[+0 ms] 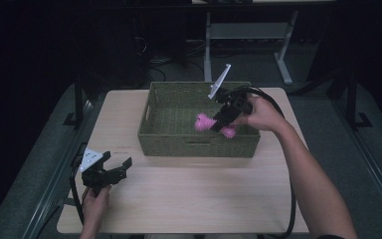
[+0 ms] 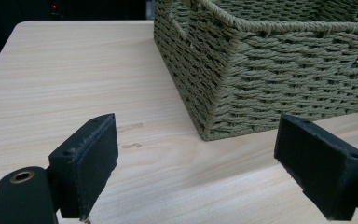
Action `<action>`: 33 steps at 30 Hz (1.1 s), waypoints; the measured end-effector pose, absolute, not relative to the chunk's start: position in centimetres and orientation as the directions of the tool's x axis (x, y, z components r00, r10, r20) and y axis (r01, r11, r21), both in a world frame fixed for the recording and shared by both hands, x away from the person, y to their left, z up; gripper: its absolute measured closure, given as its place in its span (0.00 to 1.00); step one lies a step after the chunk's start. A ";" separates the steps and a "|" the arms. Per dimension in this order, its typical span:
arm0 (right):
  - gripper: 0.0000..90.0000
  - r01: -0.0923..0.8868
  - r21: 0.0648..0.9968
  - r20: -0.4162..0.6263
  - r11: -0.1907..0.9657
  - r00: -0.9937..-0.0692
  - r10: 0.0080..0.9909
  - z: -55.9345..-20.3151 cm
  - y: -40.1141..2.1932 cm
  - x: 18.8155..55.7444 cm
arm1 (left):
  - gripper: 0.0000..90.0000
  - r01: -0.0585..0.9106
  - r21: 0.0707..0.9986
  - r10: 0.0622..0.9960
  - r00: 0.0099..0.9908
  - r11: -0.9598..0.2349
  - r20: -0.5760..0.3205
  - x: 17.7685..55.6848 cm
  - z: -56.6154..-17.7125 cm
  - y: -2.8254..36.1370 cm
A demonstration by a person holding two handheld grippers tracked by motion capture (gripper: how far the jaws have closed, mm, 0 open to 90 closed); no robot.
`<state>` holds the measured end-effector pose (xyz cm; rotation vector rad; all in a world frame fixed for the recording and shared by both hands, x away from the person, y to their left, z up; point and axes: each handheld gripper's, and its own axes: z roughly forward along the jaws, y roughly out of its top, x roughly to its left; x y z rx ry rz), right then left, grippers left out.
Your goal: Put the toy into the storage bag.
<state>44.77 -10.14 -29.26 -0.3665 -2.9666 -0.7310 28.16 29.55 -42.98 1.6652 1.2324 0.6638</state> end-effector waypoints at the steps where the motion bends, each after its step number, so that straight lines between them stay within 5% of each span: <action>1: 0.65 0.250 0.451 0.121 0.857 -0.968 0.219 -29.3 -10.2 44.9 | 0.14 0.429 0.901 0.931 0.351 -0.065 -0.100 28.2 -43.0 29.6; 33: 0.65 0.321 0.405 0.158 0.856 -0.947 0.280 -32.5 -10.7 49.3 | 0.14 0.427 0.902 0.931 0.353 -0.069 -0.096 28.2 -43.0 29.5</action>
